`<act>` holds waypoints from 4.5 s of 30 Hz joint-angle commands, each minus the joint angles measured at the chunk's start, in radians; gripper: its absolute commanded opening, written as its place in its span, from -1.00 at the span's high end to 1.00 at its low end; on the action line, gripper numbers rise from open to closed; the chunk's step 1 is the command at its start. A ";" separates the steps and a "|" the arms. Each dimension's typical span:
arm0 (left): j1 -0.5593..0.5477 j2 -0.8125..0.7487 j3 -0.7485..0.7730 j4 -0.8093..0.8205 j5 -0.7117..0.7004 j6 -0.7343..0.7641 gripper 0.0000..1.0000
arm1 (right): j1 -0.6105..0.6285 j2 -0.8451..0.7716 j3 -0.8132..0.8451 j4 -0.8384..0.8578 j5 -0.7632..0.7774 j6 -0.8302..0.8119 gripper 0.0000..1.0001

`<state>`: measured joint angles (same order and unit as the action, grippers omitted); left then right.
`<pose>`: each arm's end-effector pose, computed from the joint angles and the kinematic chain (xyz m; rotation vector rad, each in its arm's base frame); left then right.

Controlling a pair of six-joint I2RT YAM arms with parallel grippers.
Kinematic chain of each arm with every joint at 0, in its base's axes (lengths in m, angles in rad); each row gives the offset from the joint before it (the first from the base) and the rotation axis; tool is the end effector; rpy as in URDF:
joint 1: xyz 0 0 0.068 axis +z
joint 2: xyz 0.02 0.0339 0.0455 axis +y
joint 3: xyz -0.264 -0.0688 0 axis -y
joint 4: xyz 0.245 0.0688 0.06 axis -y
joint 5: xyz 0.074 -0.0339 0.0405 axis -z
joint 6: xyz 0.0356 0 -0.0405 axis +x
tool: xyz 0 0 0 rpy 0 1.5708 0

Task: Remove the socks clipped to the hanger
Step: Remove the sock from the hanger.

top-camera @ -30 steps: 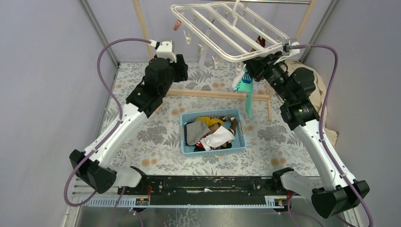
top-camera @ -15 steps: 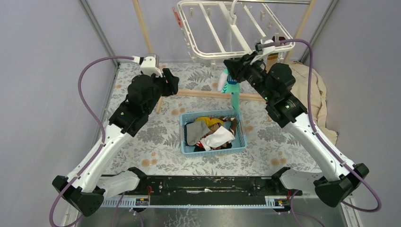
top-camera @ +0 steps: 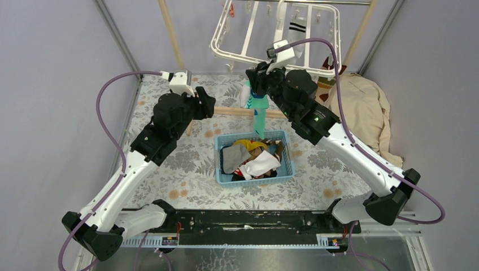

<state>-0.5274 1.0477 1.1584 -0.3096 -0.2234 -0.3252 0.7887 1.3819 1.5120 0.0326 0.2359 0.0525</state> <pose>0.2041 -0.1097 0.4074 0.0170 1.7837 -0.4198 0.2263 0.2160 0.4817 -0.3261 1.3960 0.5290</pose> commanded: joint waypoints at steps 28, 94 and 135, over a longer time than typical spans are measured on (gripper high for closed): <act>-0.350 0.166 -0.495 0.979 0.041 -0.049 -0.97 | 0.021 0.087 0.214 -0.149 0.034 0.089 0.41; -0.388 0.291 -0.202 0.623 0.007 -0.115 1.00 | 0.021 -0.558 -0.521 -0.230 -0.088 0.231 -0.71; -0.155 0.329 -0.317 0.873 0.662 -0.485 1.00 | 0.021 -0.747 -0.788 -0.160 0.030 0.233 -0.71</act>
<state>-0.6918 1.3689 0.8505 0.4698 0.3985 -0.7795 0.8032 0.6586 0.7372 -0.1490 0.2314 0.2703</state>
